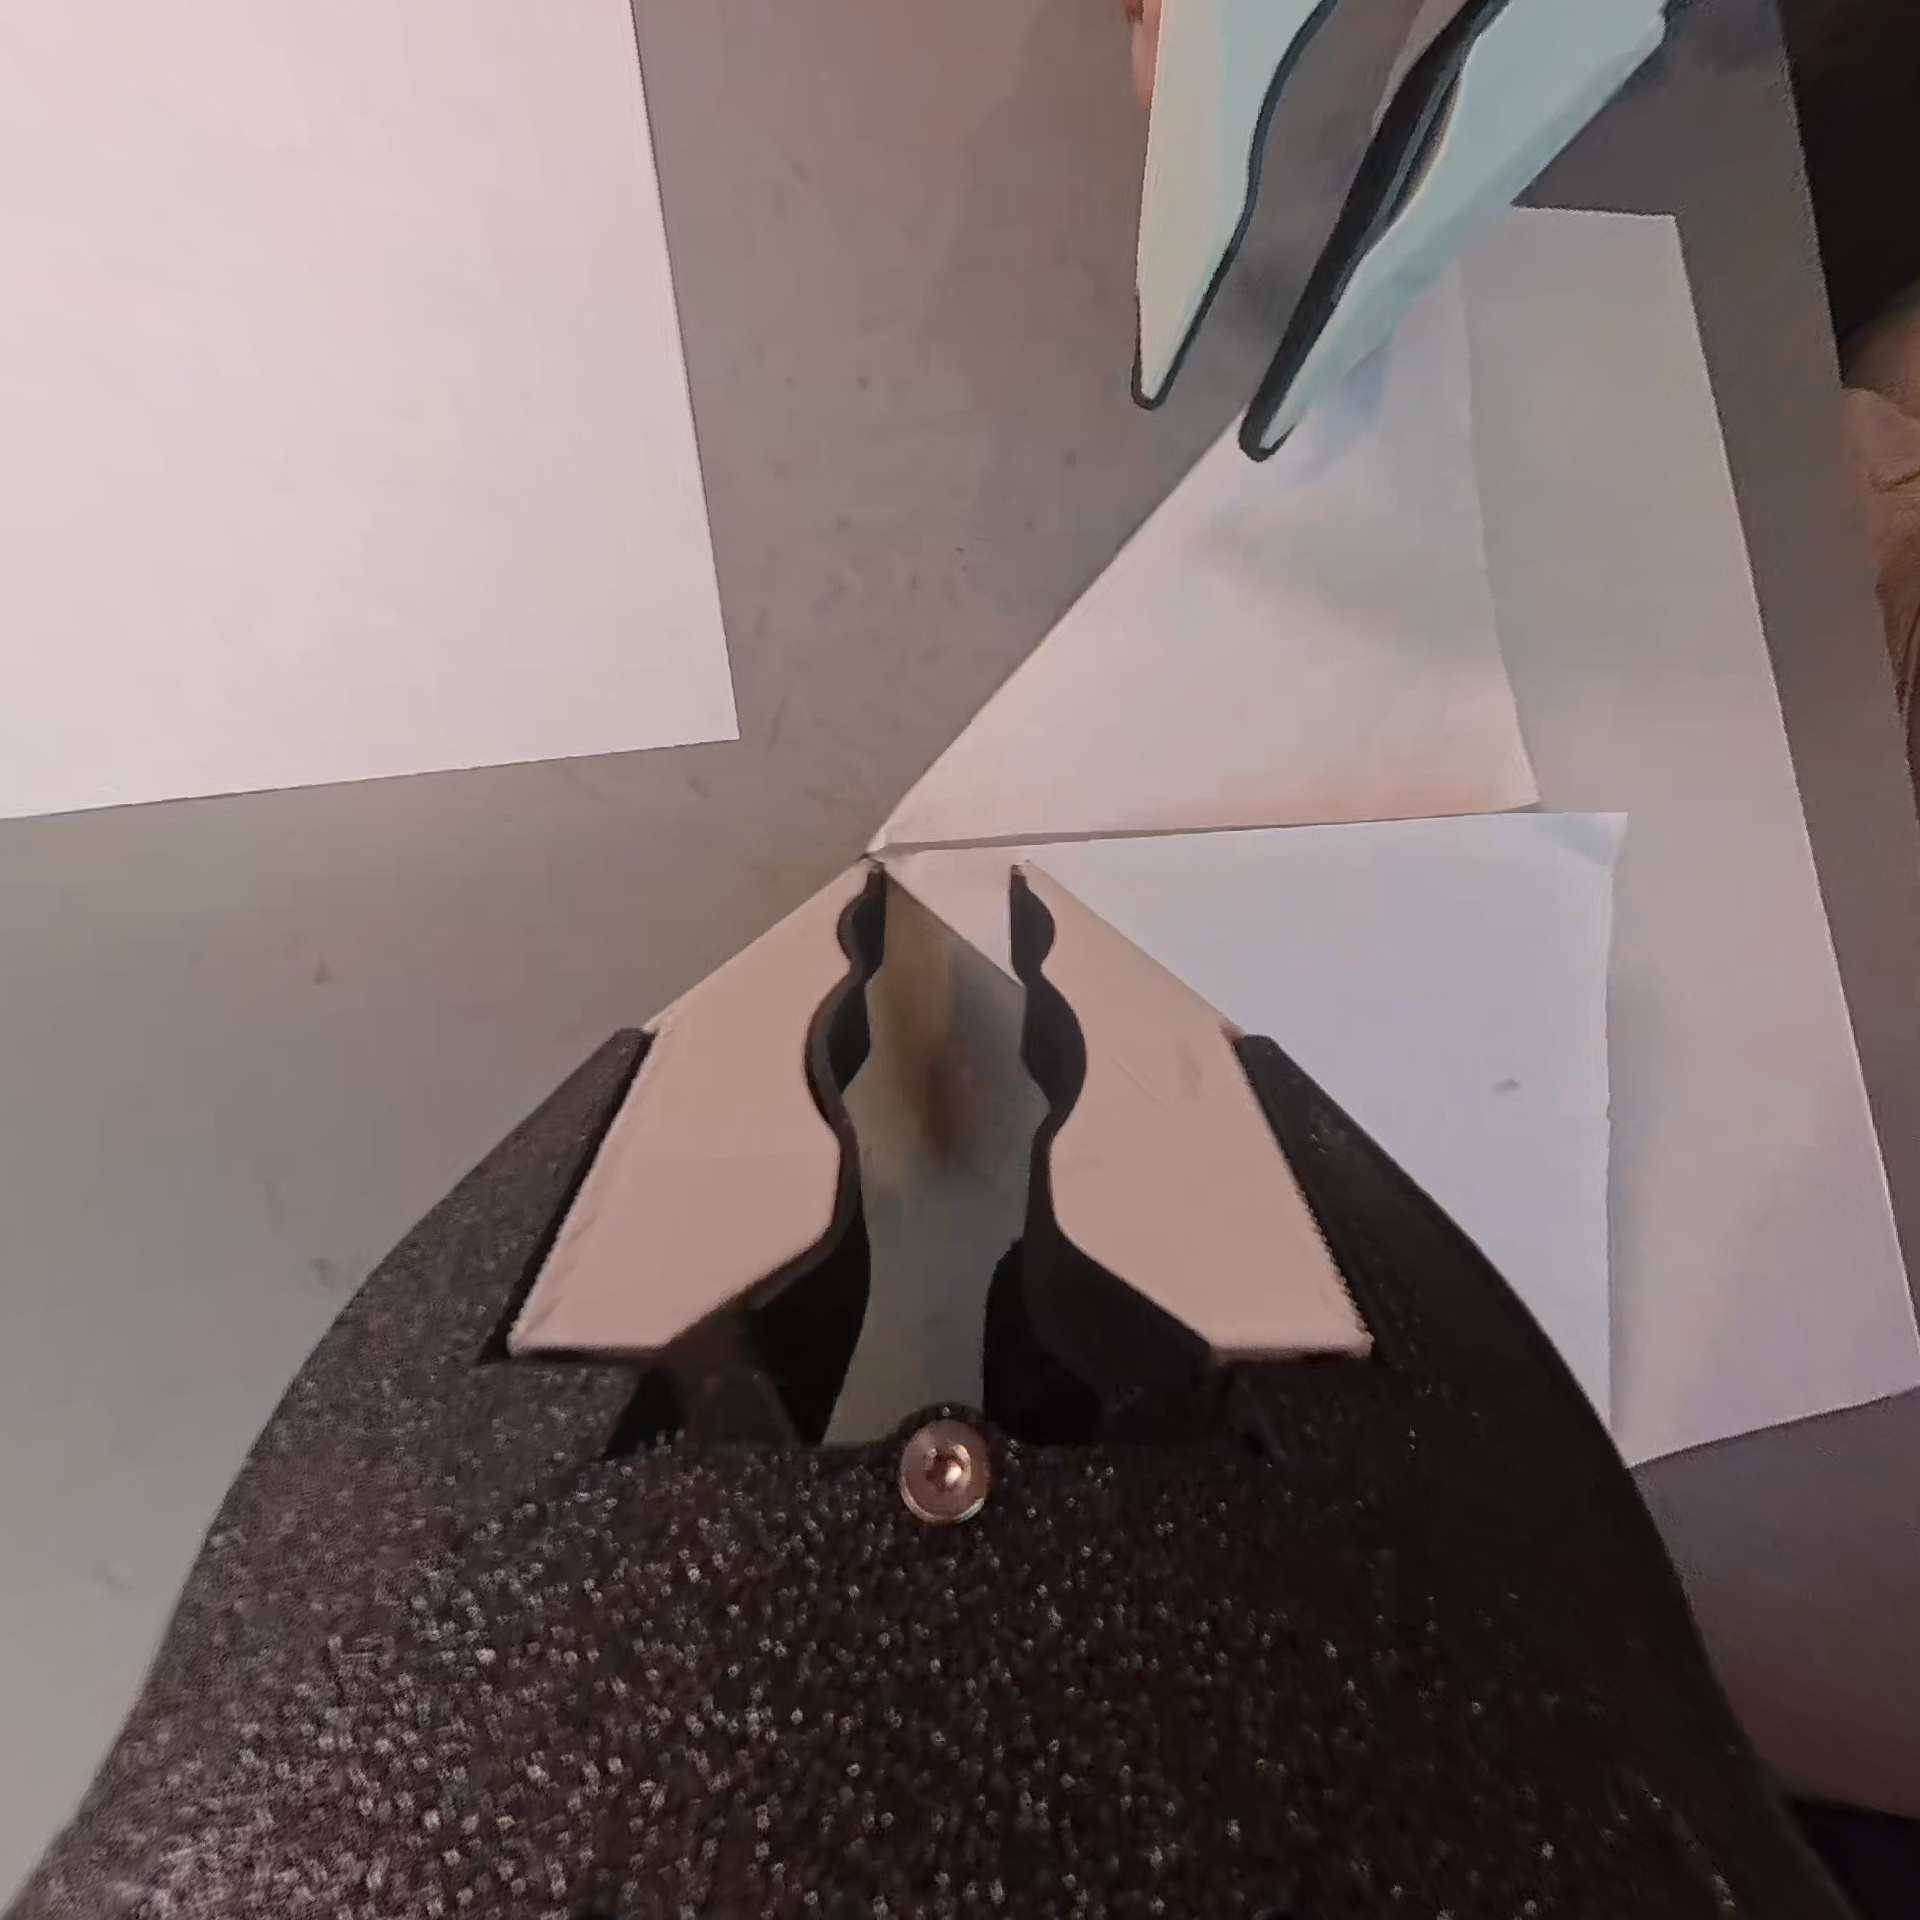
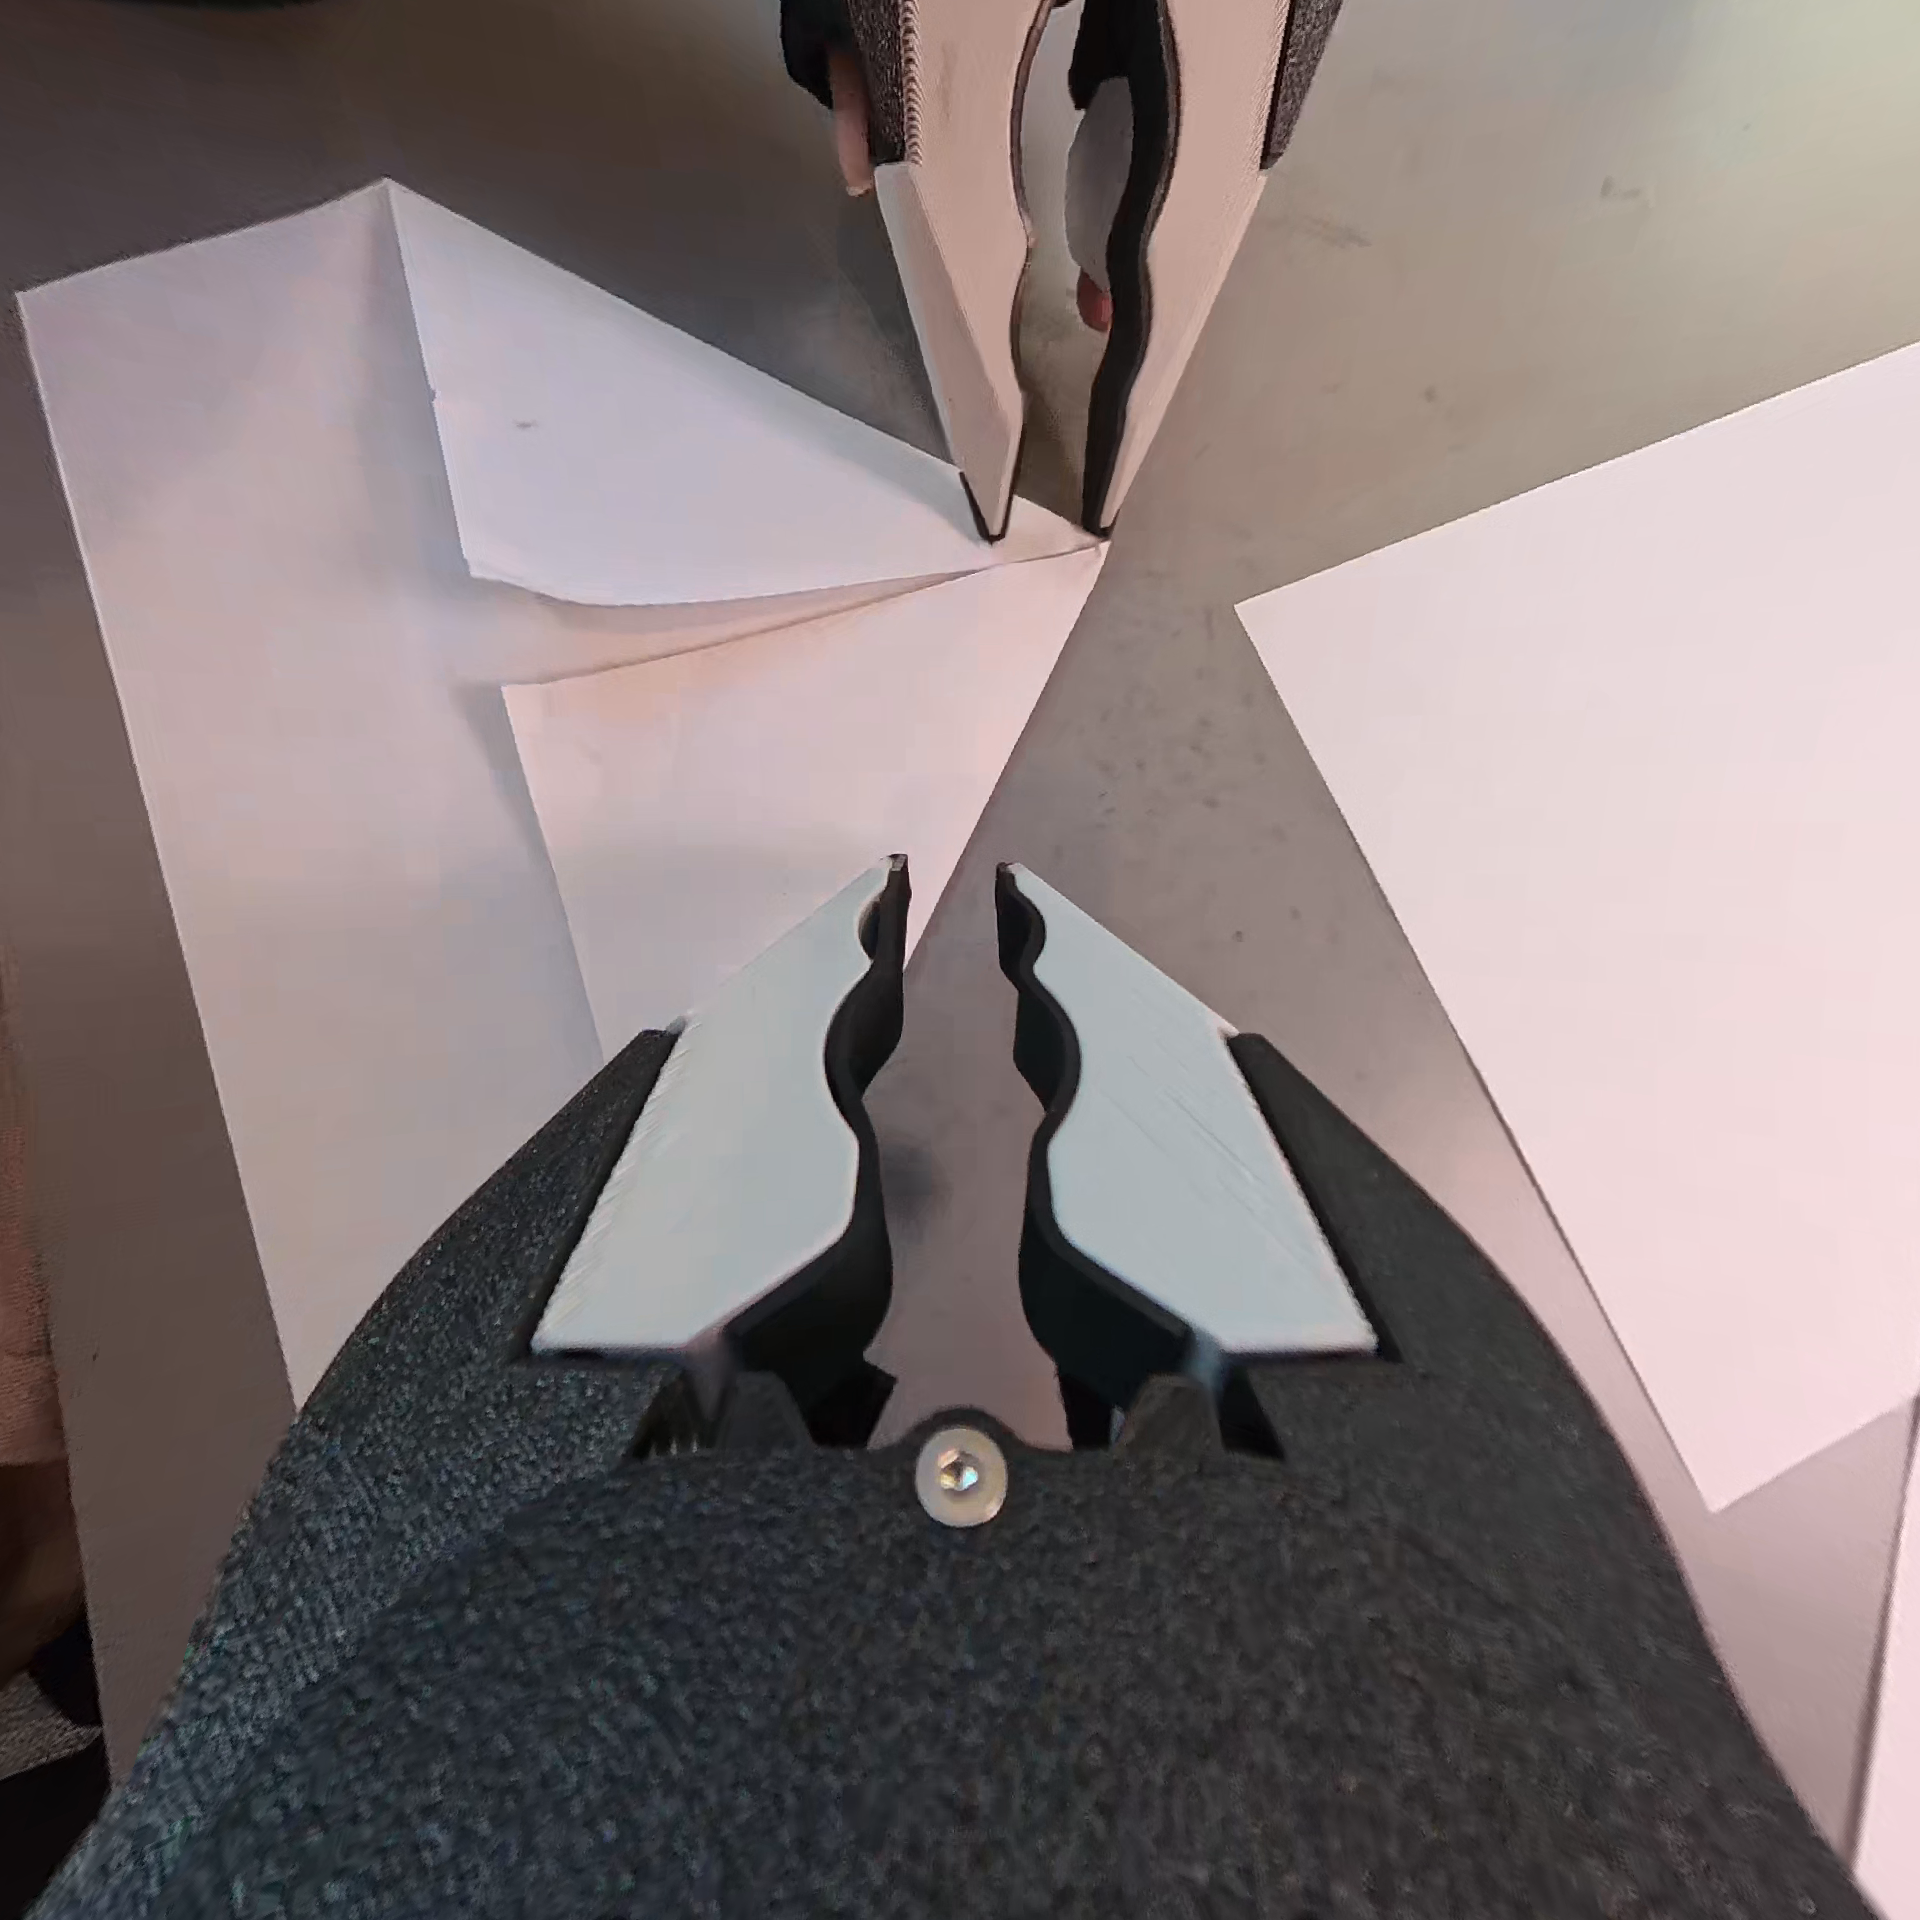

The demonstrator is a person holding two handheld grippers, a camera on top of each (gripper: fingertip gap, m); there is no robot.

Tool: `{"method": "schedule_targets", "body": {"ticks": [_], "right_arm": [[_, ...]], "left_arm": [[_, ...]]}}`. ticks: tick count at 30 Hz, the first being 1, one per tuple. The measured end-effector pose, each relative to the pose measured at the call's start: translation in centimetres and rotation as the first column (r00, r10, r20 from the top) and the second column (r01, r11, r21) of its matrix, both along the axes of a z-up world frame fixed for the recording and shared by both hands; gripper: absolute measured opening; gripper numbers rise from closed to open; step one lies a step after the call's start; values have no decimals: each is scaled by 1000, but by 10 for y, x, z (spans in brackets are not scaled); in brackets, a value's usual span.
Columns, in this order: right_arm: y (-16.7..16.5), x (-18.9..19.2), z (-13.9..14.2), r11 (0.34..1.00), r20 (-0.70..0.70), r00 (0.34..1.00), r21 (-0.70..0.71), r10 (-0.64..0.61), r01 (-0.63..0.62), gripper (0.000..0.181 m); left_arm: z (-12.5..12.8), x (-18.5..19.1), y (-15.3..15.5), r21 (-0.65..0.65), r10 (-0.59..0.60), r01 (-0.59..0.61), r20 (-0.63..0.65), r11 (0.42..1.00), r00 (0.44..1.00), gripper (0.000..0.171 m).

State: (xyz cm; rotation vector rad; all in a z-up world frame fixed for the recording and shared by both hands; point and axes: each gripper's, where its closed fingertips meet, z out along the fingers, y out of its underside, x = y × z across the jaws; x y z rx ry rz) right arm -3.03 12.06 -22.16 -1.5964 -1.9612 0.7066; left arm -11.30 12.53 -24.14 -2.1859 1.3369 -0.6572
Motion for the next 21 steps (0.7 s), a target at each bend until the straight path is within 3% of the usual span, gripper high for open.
{"method": "schedule_targets", "body": {"ticks": [3,9,12,13,17,21], "right_arm": [[2,-4,-8,999,2,1000,-27,-23,23,17],[-4,-35,-16,982,47,997,-175,-61,68,39],[-10,-39,-22,999,100,995,-38,-30,34,46],[-15,-38,-21,999,102,995,-32,-17,20,36],[-16,-17,-21,998,104,993,-7,-59,61,25],[-15,10,-21,988,96,985,-34,-146,150,25]], "left_arm": [[-2,3,6,27,21,-21,-8,999,1000,2],[-1,11,-1,35,23,-23,0,999,1000,0],[4,10,-9,54,72,-73,22,996,997,0],[8,7,-12,52,102,-104,37,993,994,0],[21,3,-48,-53,202,-197,118,979,972,23],[4,8,-85,-19,222,-221,44,975,974,33]]}}
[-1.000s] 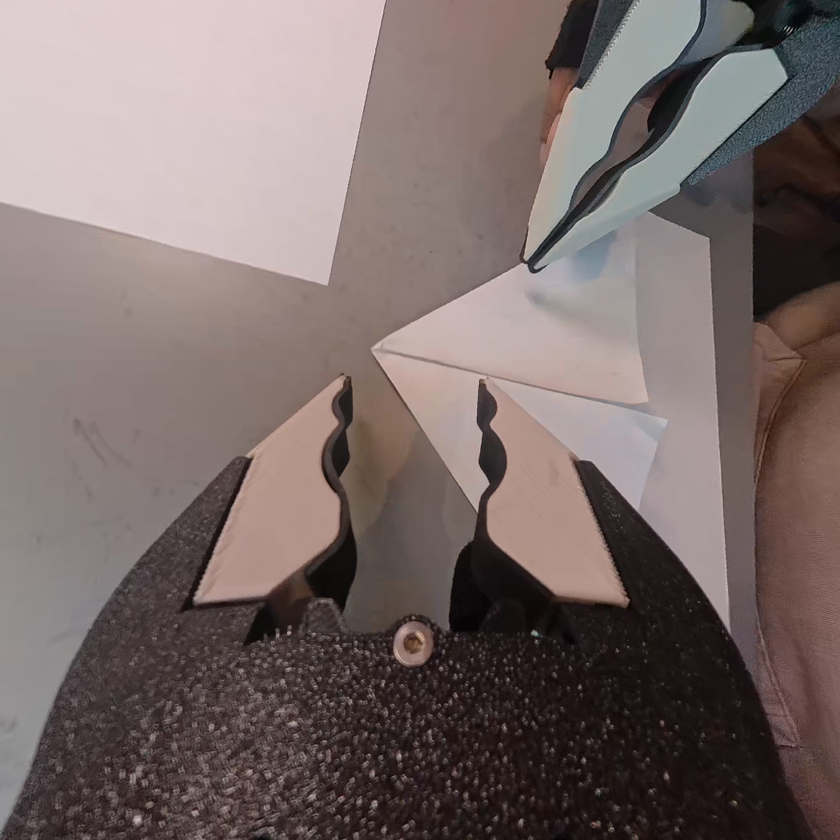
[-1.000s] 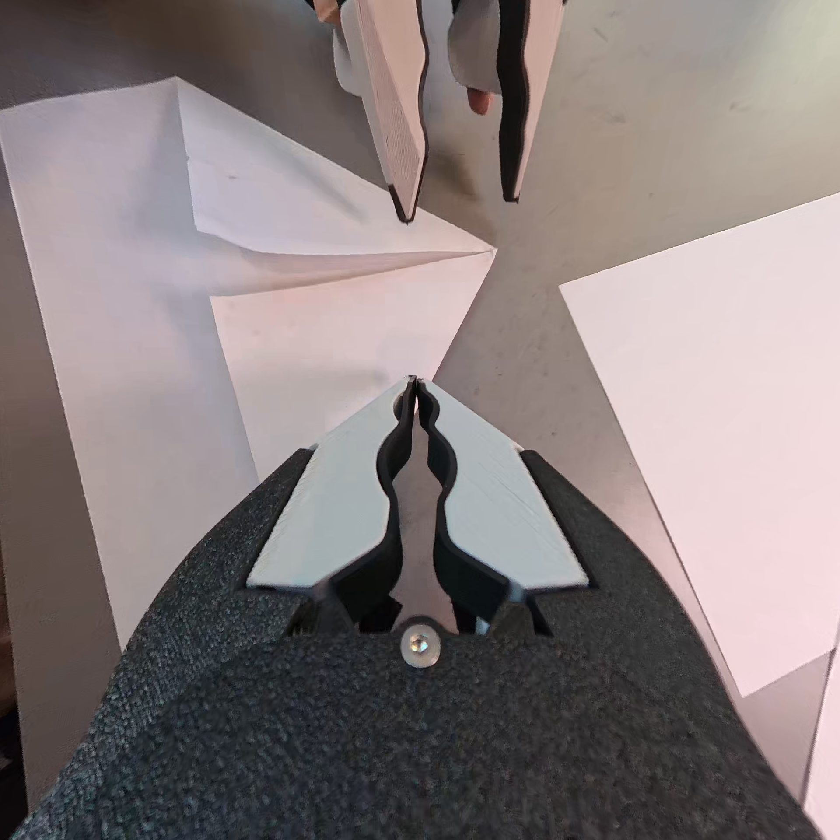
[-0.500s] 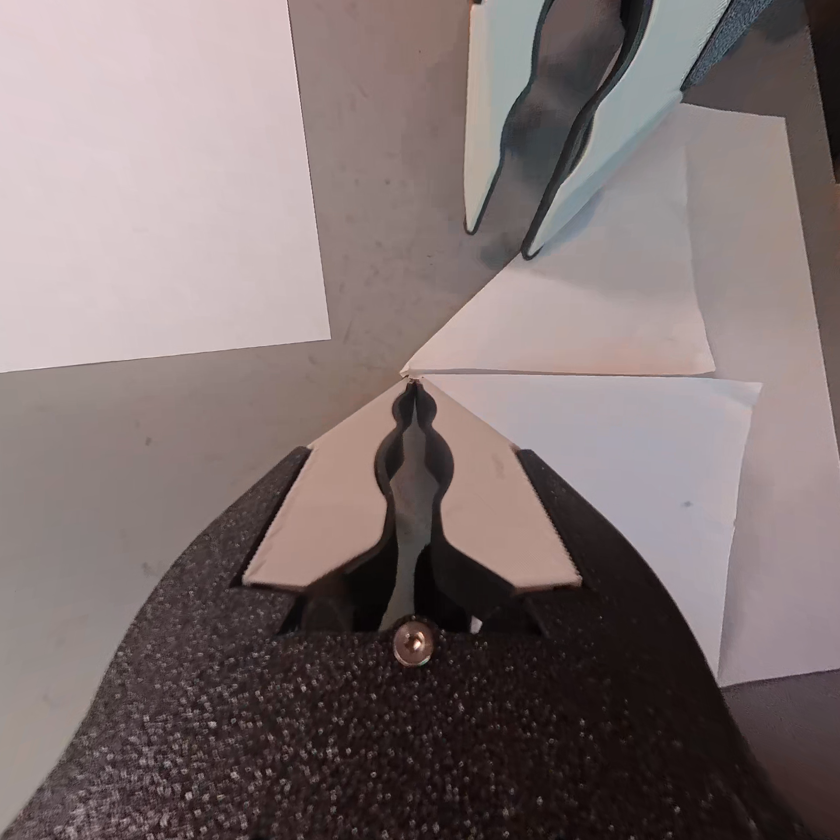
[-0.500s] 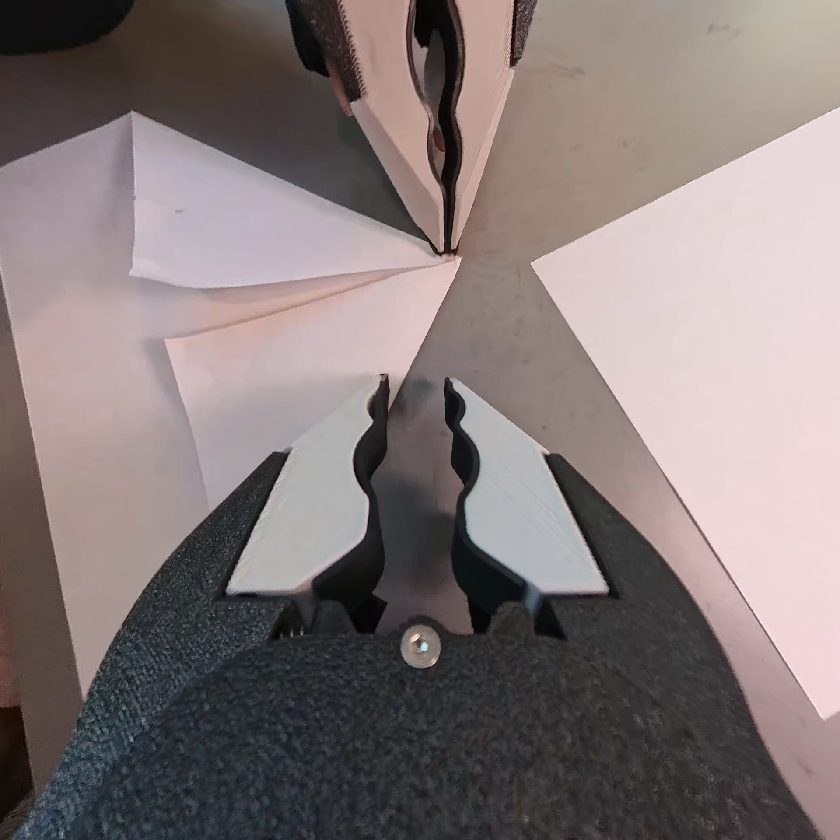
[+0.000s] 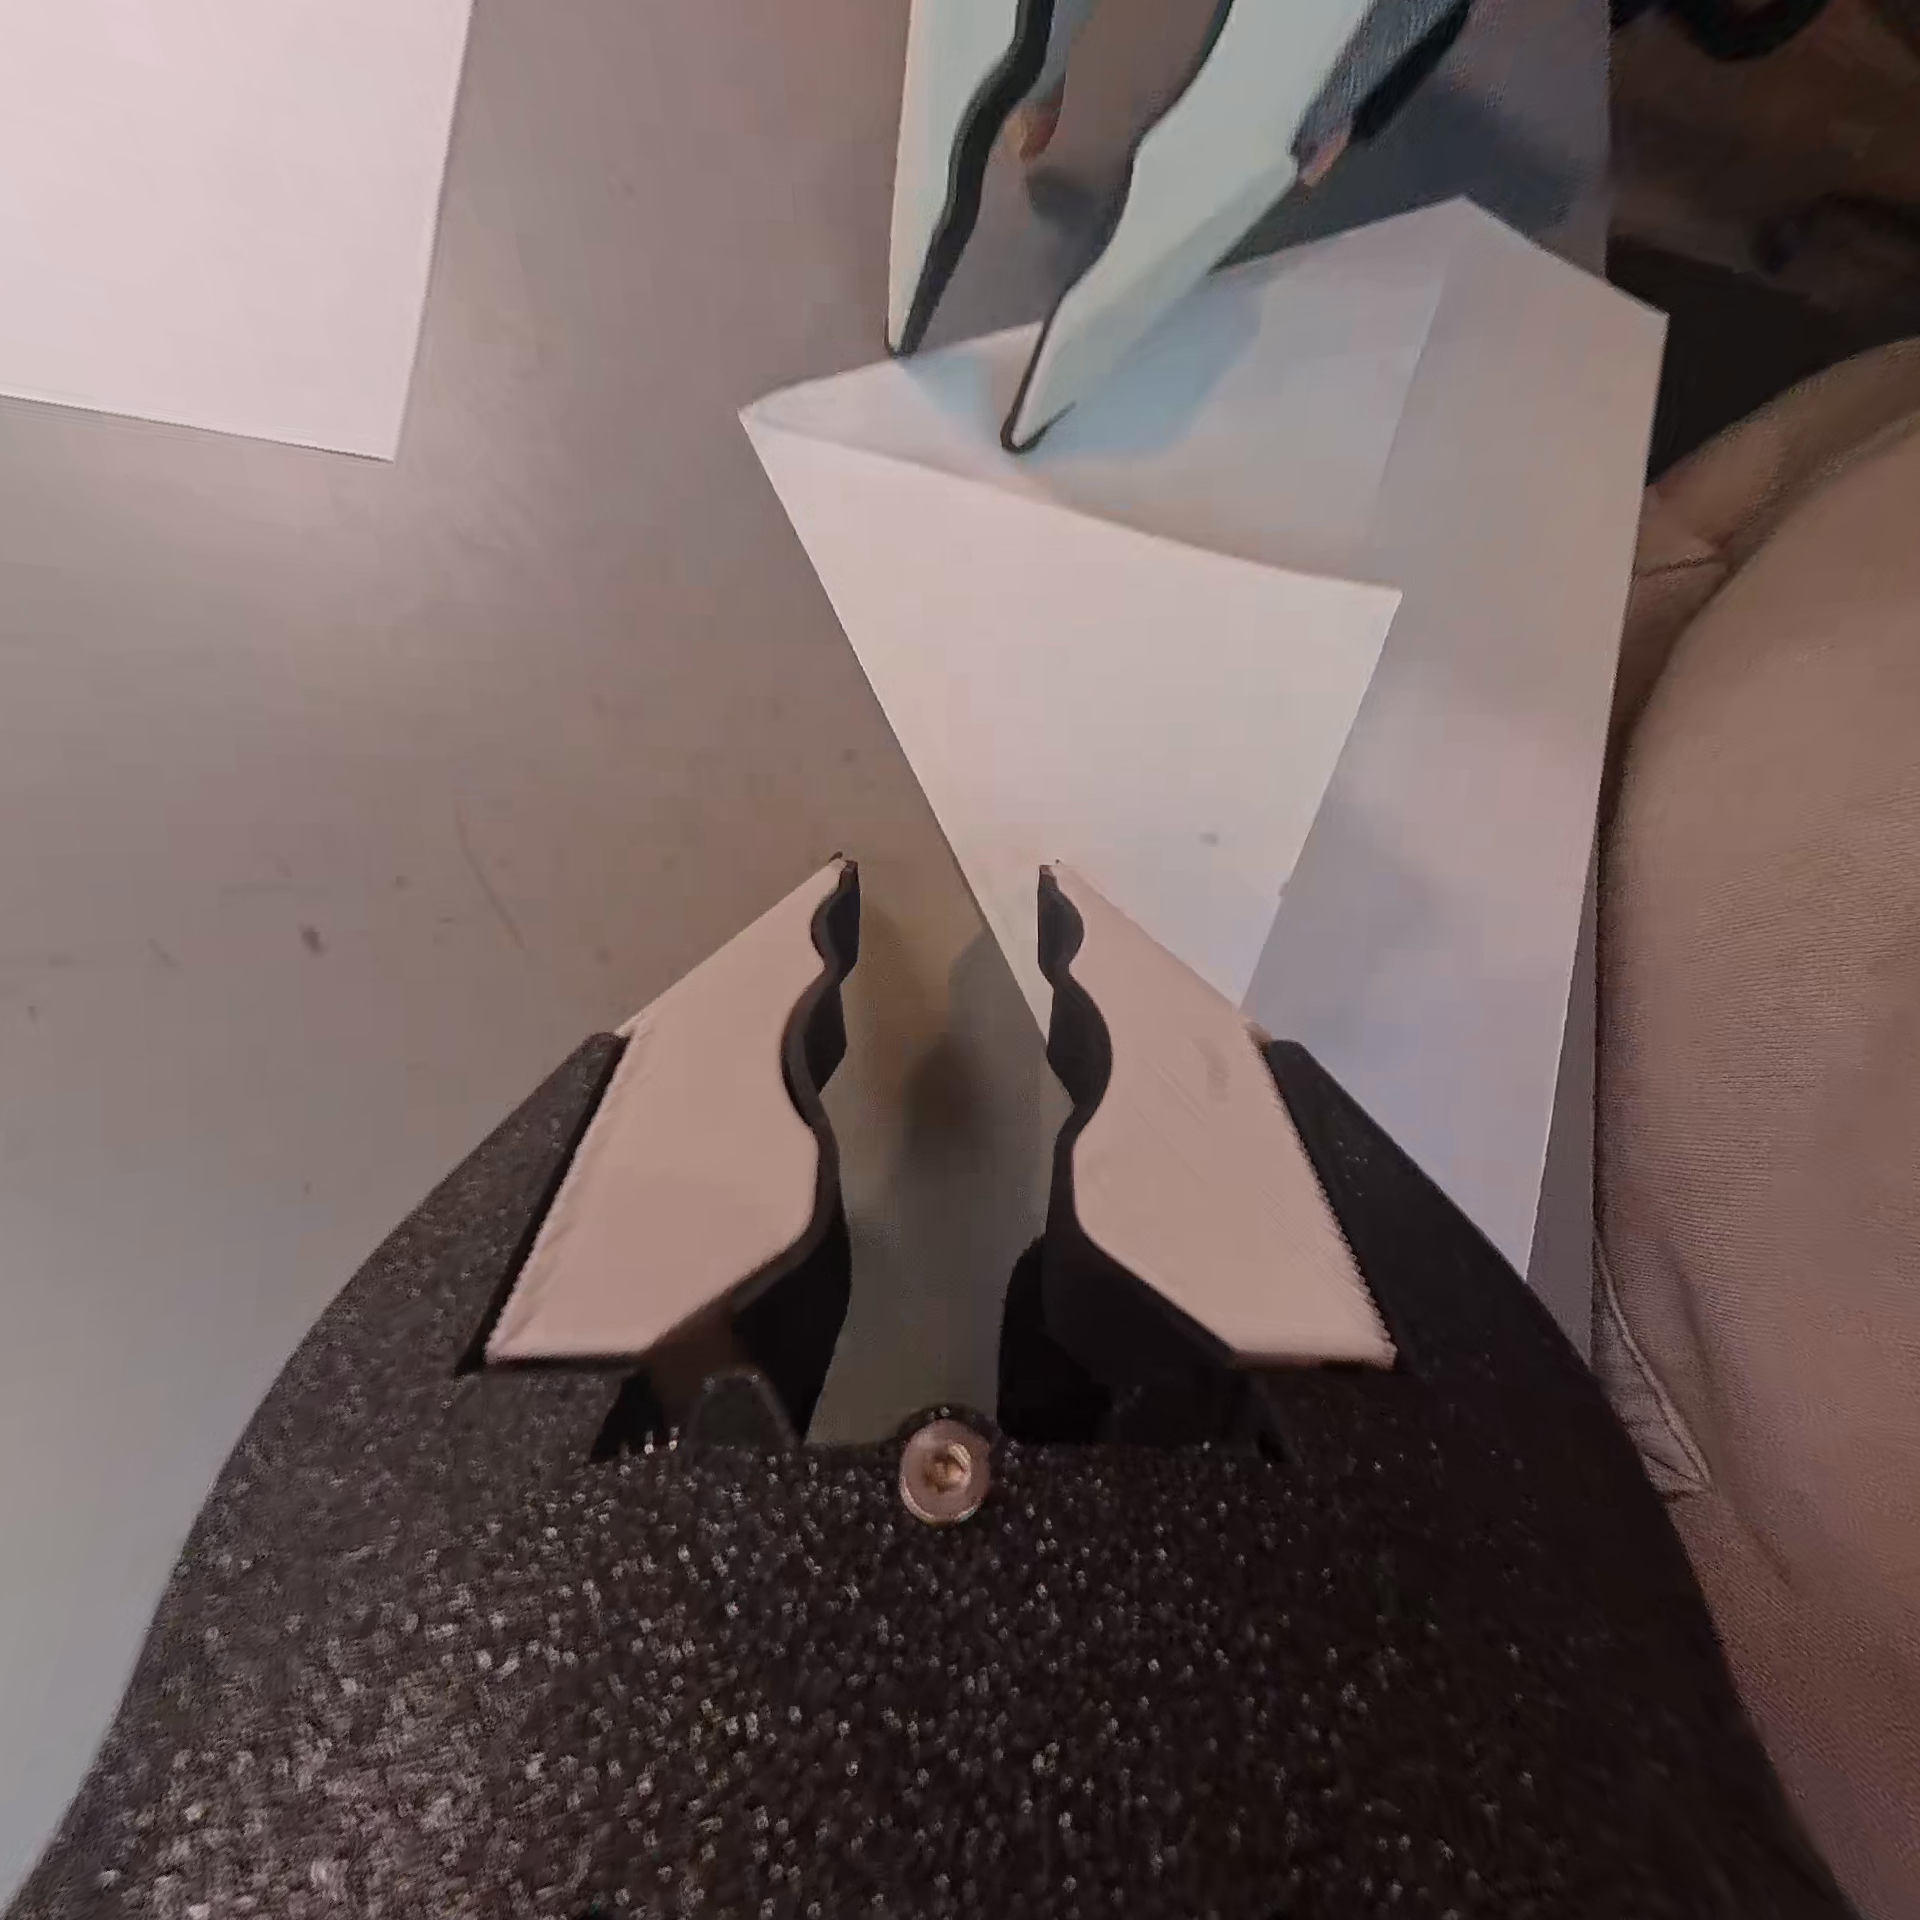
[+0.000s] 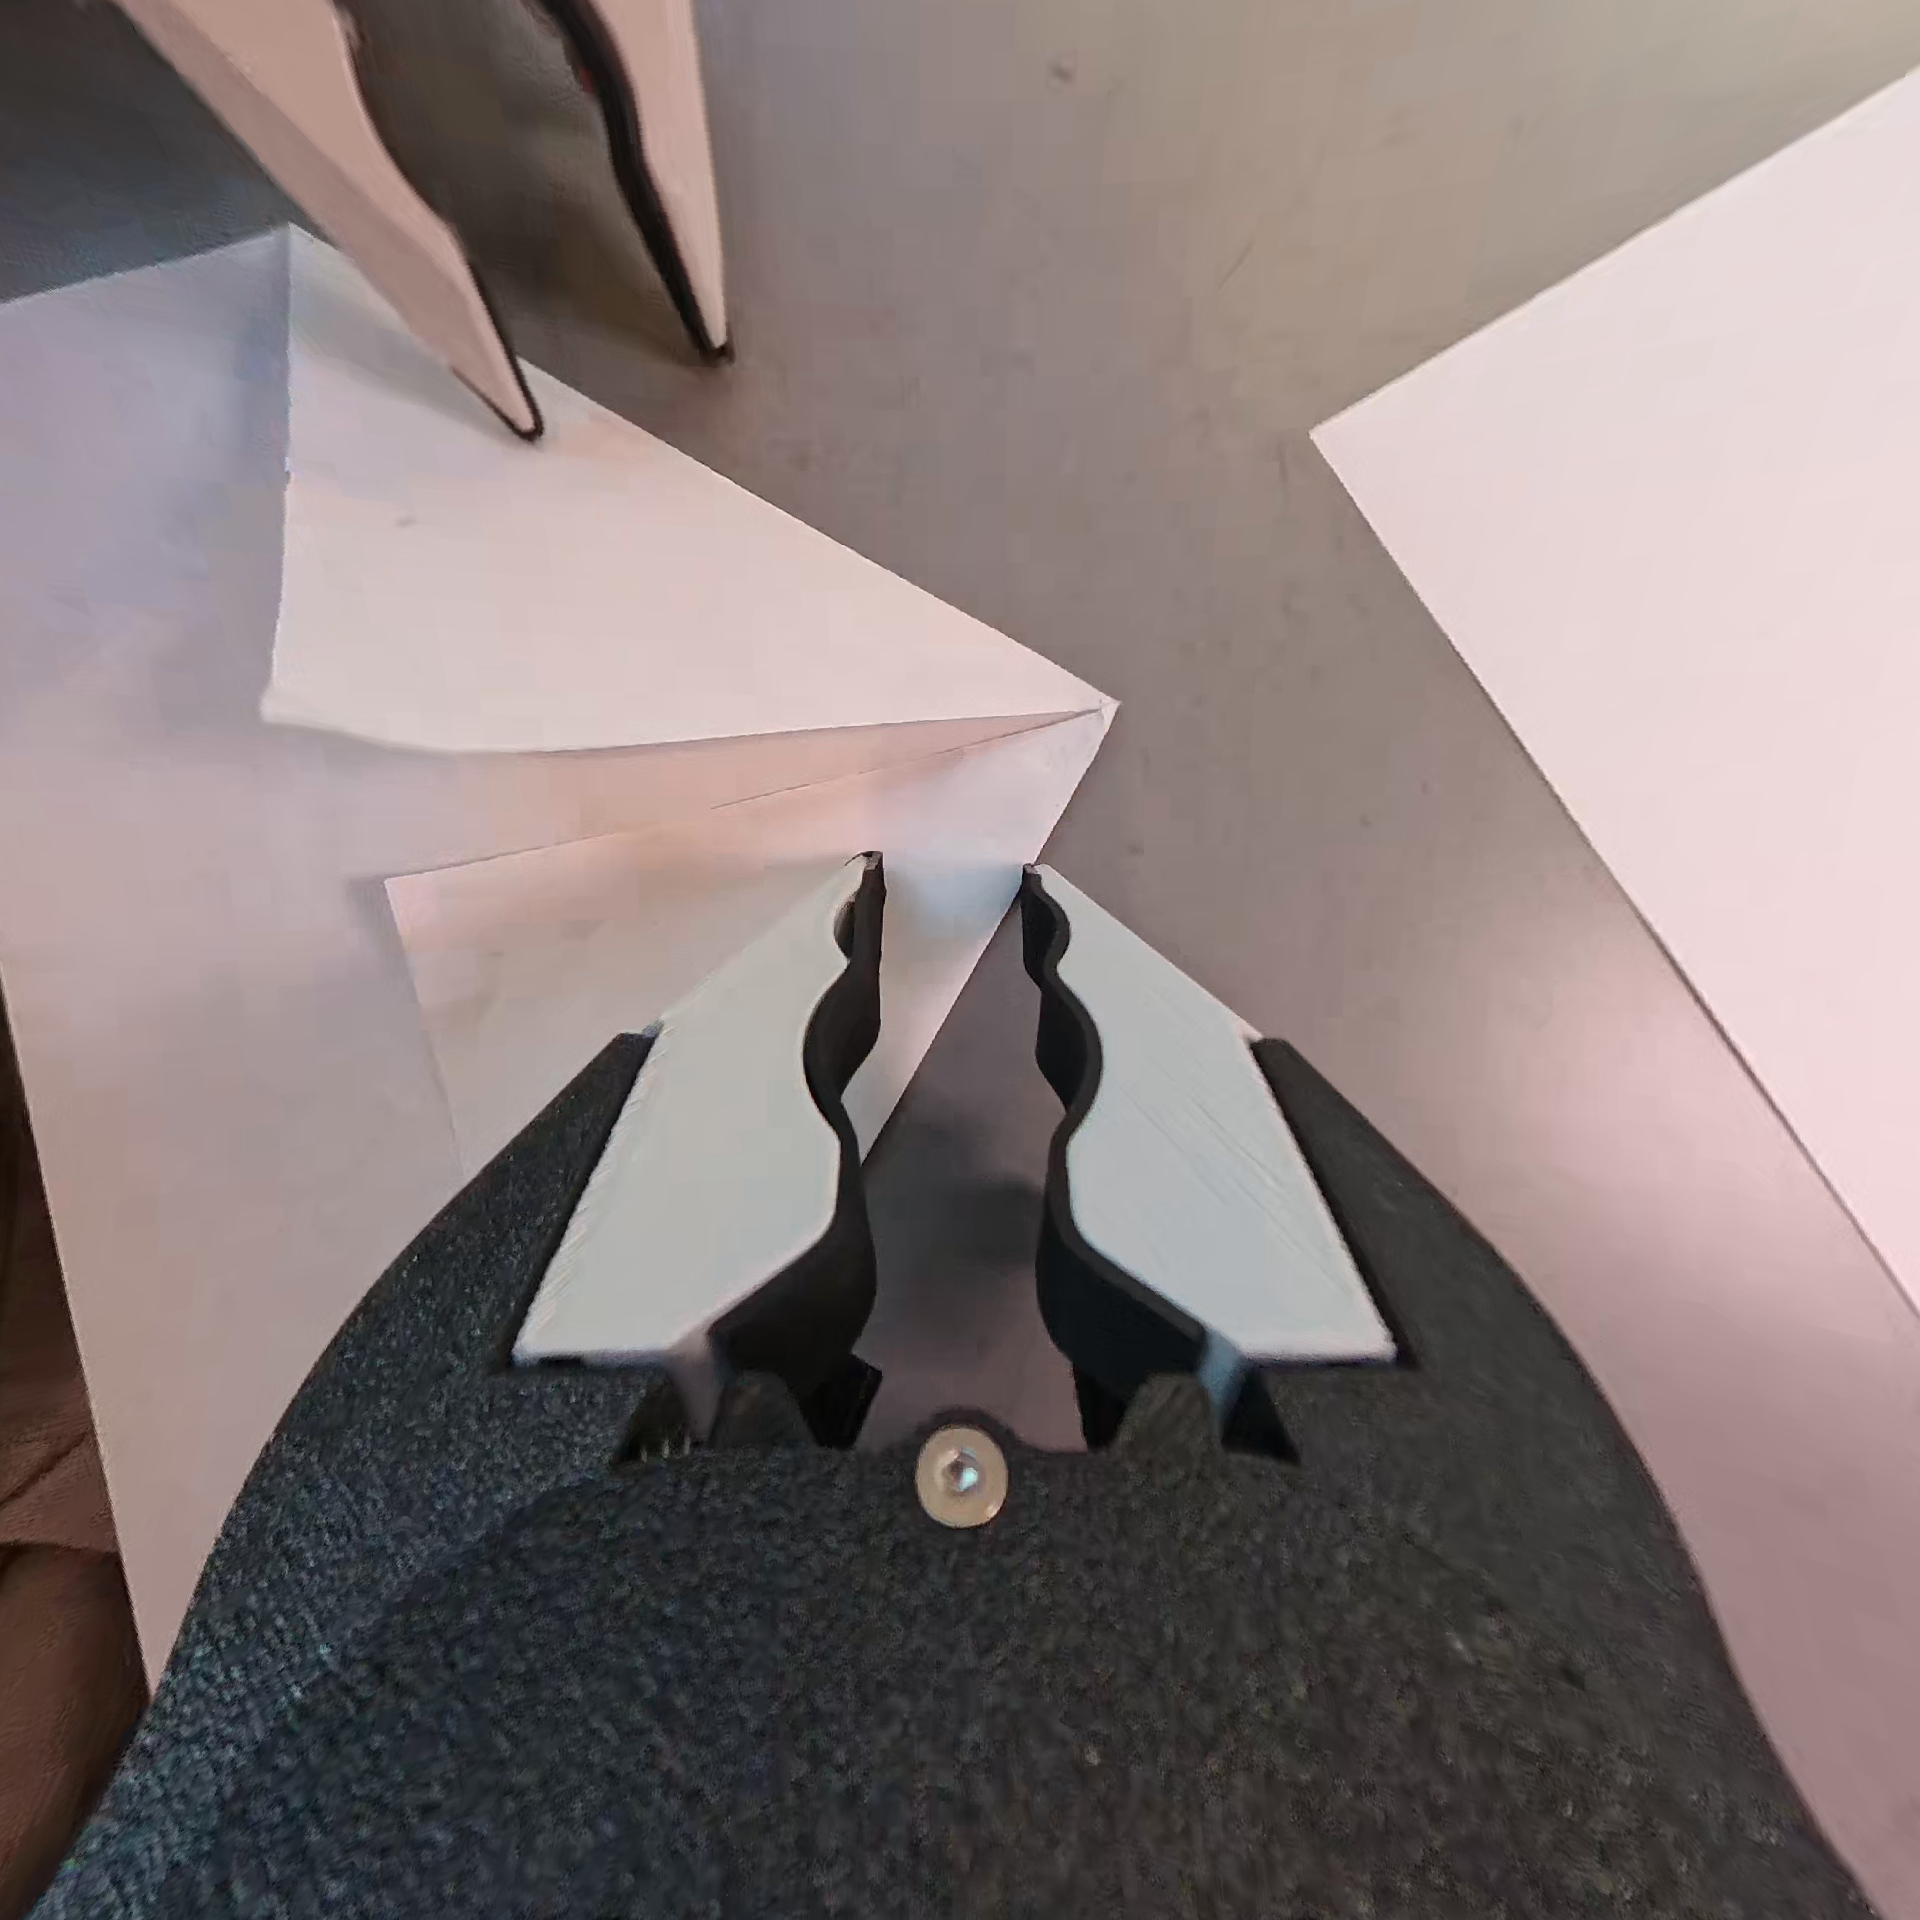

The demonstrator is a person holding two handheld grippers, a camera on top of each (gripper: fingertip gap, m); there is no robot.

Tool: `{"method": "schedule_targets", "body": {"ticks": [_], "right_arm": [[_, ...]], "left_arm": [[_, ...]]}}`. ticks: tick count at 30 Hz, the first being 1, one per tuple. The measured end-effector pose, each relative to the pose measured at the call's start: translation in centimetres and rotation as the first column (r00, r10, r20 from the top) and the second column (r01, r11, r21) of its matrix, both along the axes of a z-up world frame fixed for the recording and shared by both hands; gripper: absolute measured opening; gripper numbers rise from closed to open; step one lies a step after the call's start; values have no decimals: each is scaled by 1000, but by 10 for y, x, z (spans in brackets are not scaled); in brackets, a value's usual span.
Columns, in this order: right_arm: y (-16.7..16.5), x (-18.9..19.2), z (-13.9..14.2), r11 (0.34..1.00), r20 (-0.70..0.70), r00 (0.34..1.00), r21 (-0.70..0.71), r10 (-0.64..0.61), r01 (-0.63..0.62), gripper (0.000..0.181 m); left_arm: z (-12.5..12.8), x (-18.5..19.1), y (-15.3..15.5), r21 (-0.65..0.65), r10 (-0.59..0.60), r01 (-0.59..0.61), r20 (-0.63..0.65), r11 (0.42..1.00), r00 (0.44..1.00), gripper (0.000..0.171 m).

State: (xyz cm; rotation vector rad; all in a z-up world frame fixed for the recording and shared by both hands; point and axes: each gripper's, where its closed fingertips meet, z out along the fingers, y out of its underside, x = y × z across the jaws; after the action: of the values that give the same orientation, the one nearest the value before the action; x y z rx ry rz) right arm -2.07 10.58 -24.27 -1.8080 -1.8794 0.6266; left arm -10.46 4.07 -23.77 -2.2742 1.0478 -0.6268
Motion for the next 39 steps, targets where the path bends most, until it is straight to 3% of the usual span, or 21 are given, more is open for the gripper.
{"method": "schedule_targets", "body": {"ticks": [4,7,9,13,17,18,21,22,26,29,31,33,36,39], "right_arm": [[0,34,10,992,-36,993,41,-115,117,31],[-16,91,28,964,-78,963,-86,-258,251,39],[-38,139,26,929,-36,942,-182,-334,322,44],[-100,200,17,794,12,893,-454,-450,405,46],[-126,197,0,637,-23,840,-664,-543,393,56],[-128,189,-3,603,-33,830,-703,-556,376,54],[-122,172,5,540,-120,768,-778,-629,321,0],[-120,172,15,546,-159,753,-782,-639,299,0],[-101,176,74,777,-361,764,-566,-535,276,0],[-77,164,122,910,-461,800,-335,-385,245,0],[-51,154,153,964,-485,833,-120,-266,238,0],[-23,142,188,963,-464,875,142,-140,229,0],[2,114,244,880,-369,929,448,21,158,0],[7,84,262,783,-114,982,621,150,-48,0]], "left_arm": [[-6,18,-11,143,-8,26,-126,989,992,31],[-6,30,-21,197,-26,56,-151,979,988,15],[-6,37,-31,216,-44,77,-155,973,987,11],[-6,44,-45,227,-52,91,-174,970,983,4],[-6,48,-54,235,-36,74,-160,969,986,3],[-6,49,-56,234,-33,70,-159,970,987,3],[-5,49,-59,242,-23,66,-178,968,984,3],[-5,49,-60,237,-20,63,-181,969,983,4],[12,58,-64,224,-36,50,-65,973,997,20],[50,59,-43,300,6,-32,86,953,996,30],[86,49,-22,418,41,-90,125,904,991,35],[122,37,-6,501,68,-136,151,855,986,36],[165,23,9,539,95,-189,197,821,976,36],[194,10,18,593,133,-228,200,772,971,36]]}}
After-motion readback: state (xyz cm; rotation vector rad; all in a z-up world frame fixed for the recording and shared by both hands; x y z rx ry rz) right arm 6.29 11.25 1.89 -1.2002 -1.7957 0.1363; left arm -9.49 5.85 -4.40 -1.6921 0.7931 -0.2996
